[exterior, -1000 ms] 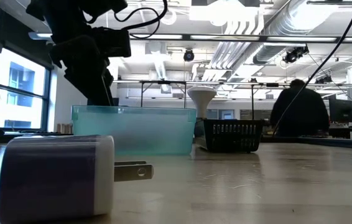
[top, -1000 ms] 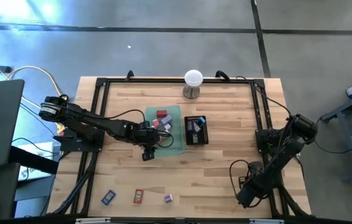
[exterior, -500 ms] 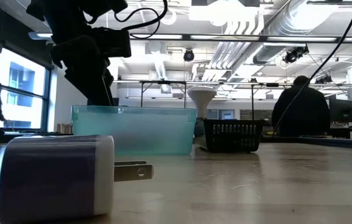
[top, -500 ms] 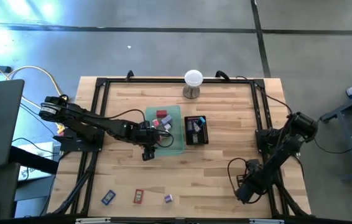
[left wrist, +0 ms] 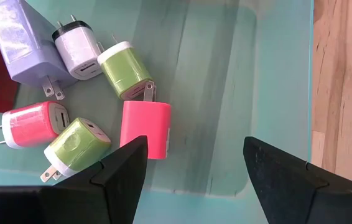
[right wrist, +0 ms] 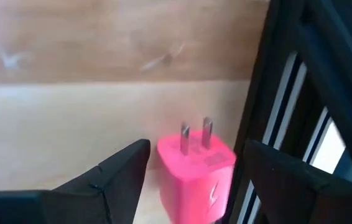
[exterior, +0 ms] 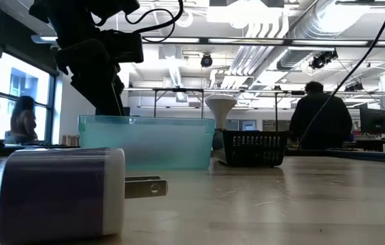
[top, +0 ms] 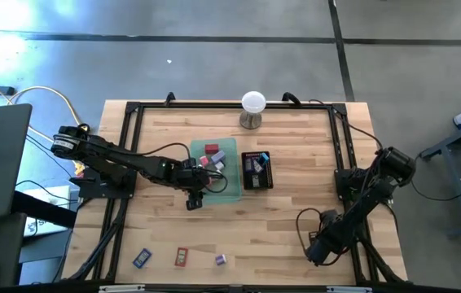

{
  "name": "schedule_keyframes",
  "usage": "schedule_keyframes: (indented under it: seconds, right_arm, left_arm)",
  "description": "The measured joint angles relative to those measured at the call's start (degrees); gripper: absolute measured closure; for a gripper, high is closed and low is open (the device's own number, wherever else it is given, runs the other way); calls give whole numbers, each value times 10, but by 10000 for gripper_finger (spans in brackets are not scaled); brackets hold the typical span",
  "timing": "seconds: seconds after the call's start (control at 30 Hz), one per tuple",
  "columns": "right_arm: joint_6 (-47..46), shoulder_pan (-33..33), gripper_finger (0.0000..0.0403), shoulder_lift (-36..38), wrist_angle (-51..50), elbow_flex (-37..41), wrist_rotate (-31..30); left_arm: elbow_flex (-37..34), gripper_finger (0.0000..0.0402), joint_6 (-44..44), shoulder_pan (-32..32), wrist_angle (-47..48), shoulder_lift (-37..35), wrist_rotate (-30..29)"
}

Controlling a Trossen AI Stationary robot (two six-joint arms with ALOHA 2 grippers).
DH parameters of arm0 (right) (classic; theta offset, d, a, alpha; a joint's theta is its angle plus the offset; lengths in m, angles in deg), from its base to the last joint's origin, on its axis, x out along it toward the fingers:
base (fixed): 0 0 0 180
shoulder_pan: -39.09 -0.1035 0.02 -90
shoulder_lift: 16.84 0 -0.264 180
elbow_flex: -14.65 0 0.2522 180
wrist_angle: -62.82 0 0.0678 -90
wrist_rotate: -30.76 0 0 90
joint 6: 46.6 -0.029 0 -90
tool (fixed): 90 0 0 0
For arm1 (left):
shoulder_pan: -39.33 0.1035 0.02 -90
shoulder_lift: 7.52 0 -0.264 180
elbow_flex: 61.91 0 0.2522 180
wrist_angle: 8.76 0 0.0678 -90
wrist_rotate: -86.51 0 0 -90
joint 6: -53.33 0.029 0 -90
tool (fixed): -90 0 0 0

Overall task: Pick & Place Office items
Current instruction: Put the pink charger adapter into the blue bin

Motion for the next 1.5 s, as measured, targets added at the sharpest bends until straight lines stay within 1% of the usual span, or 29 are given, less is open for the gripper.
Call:
schedule_keyframes:
  seconds: [0.17,0.23,0.33,0.5,0.6,0.77,0.93,1.03,1.27,1.5]
  right_arm:
    - [15,0,141,0,31,0,11]
    - [-1,0,141,0,49,-2,6]
    - [2,-2,141,1,55,-2,-2]
    - [5,-10,141,0,64,-2,-12]
    - [2,-19,144,0,81,-2,-18]
    - [-30,-29,172,0,97,-2,-32]
    - [-32,-31,203,0,113,-1,-40]
    - [-33,-32,212,0,117,-1,-42]
    - [-17,-31,217,0,118,-1,-44]
    - [1,-31,259,0,116,-1,-49]
  left_arm:
    - [0,144,-10,0,0,0,0]
    - [0,144,-20,0,0,0,0]
    - [0,144,-29,0,0,0,0]
    - [0,144,-32,-7,2,0,20]
    - [0,144,-26,-8,2,0,21]
    - [0,144,-26,-4,0,0,20]
    - [0,144,-26,-3,0,0,20]
    - [0,144,-26,-3,0,0,20]
    - [0,144,-26,-3,0,0,20]
    - [0,144,-26,-3,0,0,19]
